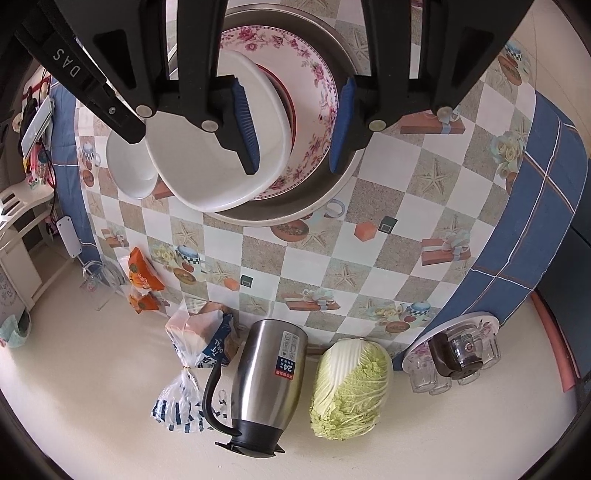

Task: Organize plates and bowls
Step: 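Open both tools to release the MAX bowl, then move both open tools to the rim of the large white round bowl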

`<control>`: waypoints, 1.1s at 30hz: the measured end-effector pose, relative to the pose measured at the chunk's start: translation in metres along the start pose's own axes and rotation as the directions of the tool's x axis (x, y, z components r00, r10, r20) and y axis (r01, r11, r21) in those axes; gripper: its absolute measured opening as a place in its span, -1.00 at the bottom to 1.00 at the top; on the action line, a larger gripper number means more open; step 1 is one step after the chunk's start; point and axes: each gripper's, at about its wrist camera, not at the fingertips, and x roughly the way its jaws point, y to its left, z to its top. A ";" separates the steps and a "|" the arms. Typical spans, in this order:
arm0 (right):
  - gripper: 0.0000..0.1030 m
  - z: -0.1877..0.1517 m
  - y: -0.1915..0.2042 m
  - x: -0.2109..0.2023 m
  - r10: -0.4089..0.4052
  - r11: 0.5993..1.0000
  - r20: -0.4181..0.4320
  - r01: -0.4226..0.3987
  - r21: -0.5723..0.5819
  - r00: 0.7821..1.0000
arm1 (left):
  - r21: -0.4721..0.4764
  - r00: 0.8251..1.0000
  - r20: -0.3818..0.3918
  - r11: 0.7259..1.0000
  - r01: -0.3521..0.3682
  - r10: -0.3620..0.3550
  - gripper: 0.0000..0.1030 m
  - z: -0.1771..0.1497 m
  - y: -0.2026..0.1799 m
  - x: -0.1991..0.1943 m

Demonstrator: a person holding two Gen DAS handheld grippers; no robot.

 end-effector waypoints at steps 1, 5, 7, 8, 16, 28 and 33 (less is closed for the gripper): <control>-0.72 0.000 -0.001 0.000 0.000 1.000 0.000 0.000 0.002 1.000 | 0.001 1.000 0.001 1.000 0.001 -0.001 -0.21 0.000 0.000 0.000; -0.72 0.000 -0.001 -0.002 0.008 1.000 0.002 -0.008 0.001 1.000 | 0.003 1.000 0.000 1.000 0.001 -0.001 -0.14 0.000 -0.002 -0.001; -0.72 0.000 0.000 -0.003 0.012 1.000 0.001 -0.012 -0.004 1.000 | 0.011 1.000 0.001 1.000 -0.011 0.011 0.11 0.001 -0.002 0.000; -0.72 0.000 0.000 -0.003 0.011 1.000 -0.002 -0.011 -0.005 1.000 | 0.015 1.000 0.008 1.000 -0.019 0.019 0.26 0.001 -0.003 -0.001; -0.26 0.002 -0.001 -0.004 -0.009 1.000 0.000 0.009 -0.013 1.000 | -0.003 0.996 0.055 0.997 -0.076 0.076 0.70 0.003 0.004 -0.002; 0.76 0.011 -0.025 -0.007 -0.009 0.999 0.006 0.009 0.032 1.000 | -0.092 0.985 0.118 0.990 -0.112 0.122 0.88 0.006 0.016 -0.011; 1.00 0.014 -0.033 -0.014 -0.009 1.000 0.040 0.008 0.028 0.999 | -0.073 0.983 0.144 0.992 -0.106 0.115 0.88 0.005 0.006 -0.016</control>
